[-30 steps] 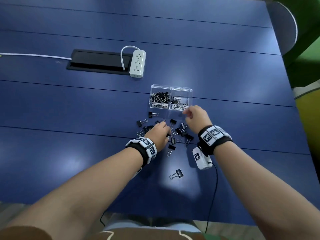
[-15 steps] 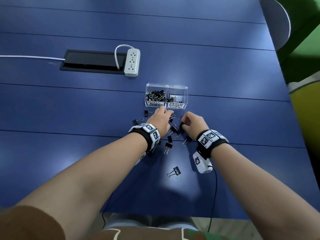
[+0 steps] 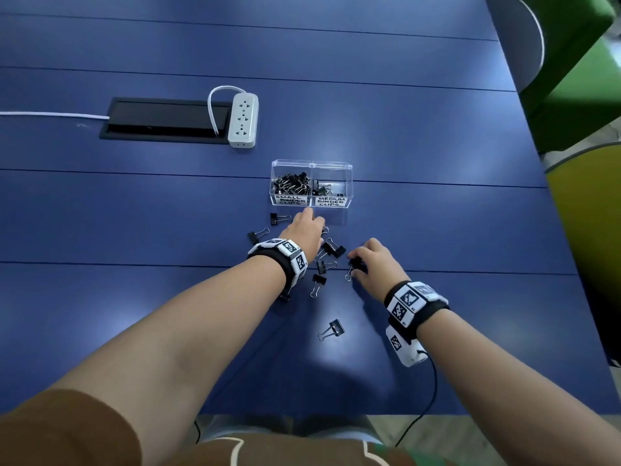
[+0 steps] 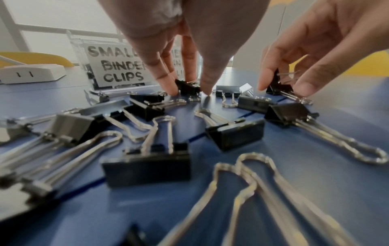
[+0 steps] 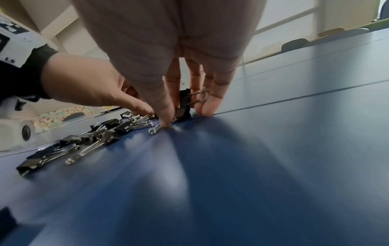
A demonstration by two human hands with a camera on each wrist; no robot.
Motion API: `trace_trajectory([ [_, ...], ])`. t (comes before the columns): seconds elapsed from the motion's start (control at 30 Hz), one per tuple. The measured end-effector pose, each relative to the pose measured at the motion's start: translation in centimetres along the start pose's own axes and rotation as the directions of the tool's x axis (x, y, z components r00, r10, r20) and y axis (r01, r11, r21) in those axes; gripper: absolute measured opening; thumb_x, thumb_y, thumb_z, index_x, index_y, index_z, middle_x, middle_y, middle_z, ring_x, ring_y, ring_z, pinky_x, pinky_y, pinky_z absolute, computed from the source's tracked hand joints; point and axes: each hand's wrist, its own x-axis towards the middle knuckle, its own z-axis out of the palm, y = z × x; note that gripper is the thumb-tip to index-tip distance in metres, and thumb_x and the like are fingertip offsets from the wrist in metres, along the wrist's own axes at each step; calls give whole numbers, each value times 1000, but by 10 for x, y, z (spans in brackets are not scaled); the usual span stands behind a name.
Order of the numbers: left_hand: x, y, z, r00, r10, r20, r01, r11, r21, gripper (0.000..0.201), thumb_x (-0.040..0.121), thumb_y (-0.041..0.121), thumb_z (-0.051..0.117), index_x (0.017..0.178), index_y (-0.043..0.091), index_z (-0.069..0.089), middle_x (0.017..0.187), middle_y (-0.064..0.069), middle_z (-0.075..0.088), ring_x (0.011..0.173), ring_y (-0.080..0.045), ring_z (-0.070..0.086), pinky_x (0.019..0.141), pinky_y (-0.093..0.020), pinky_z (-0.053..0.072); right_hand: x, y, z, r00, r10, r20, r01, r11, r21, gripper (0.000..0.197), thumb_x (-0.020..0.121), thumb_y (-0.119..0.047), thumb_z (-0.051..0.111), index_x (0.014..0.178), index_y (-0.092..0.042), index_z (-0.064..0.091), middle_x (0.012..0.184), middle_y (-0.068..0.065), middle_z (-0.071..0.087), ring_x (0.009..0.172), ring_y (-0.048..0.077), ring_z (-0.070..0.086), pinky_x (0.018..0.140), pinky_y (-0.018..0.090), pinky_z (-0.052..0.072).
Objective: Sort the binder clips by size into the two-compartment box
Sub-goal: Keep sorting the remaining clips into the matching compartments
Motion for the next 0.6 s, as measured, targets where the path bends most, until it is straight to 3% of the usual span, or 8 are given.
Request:
trace_trajectory([
  [0.1,0,-1,0,1000,13,-5,-13,1000,0,21,92,16,56,111,5,53,118,-13,47,113,-30,47,87,-44,50,0,-4,5,999,45,-14,-45,999,5,24,84,-12,63,108,-12,59,111,7,49,107,25,49,89,33,44],
  [0.27,-5,-5,1,1000,22,-2,-22,1000,6,16,92,14,56,106,8,51,112,-12,49,107,-30,49,79,-41,48,3,-15,8,999,37,-28,-35,996,83,13,84,-10,63,90,-13,51,97,3,50,81,24,52,80,39,48],
  [0.4,-8,-8,1,1000,9,15,-9,1000,-14,18,92,17,58,107,9,53,113,-12,48,106,-30,50,82,-41,48,15,-27,-7,992,117,-48,-102,963,250,15,81,-11,66,80,-20,54,83,-1,58,75,18,53,72,25,41],
  [0.5,-9,-9,1,999,-13,35,15,999,-41,21,92,18,58,110,10,56,116,-12,47,106,-30,52,86,-42,50,43,-40,-38,970,122,-210,-44,938,344,8,82,-9,65,87,-14,61,84,1,62,75,14,53,76,22,42],
  [0.6,-8,-10,0,996,-57,71,64,992,-107,17,91,21,59,106,12,58,115,-10,45,96,-33,58,87,-43,51,84,-54,-69,964,102,-248,-46,975,220,10,85,-10,59,95,-10,63,98,7,66,85,19,56,78,21,40],
])
